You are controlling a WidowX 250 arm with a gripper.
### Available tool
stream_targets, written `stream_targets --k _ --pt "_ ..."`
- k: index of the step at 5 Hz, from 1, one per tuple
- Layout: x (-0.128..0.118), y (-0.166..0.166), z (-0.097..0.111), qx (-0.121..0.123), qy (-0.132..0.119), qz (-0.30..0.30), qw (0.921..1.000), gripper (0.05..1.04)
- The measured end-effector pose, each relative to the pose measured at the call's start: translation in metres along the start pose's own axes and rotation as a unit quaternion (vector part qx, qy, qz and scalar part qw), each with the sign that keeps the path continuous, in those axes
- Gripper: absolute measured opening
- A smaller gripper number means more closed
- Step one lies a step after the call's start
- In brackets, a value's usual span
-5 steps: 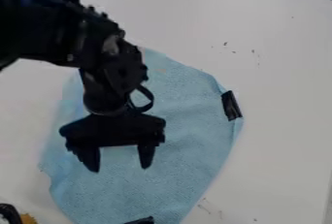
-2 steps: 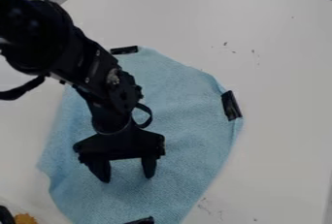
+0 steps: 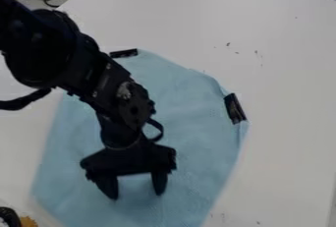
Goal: Spread a cloth on the table
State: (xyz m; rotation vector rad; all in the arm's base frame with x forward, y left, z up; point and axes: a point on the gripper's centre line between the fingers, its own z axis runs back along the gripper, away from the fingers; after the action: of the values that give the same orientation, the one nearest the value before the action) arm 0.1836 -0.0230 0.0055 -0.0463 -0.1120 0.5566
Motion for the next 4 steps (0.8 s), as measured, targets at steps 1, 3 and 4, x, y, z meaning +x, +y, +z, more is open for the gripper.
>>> stream_targets --k 1,3,4 --pt "-0.003 -0.023 0.009 -0.003 0.002 -0.008 1.0000 0.999" --pt "0.001 -0.043 0.025 0.015 -0.001 -0.035 0.9993 0.999" --pt "0.009 -0.045 0.034 0.020 -0.014 -0.056 0.9981 0.999"
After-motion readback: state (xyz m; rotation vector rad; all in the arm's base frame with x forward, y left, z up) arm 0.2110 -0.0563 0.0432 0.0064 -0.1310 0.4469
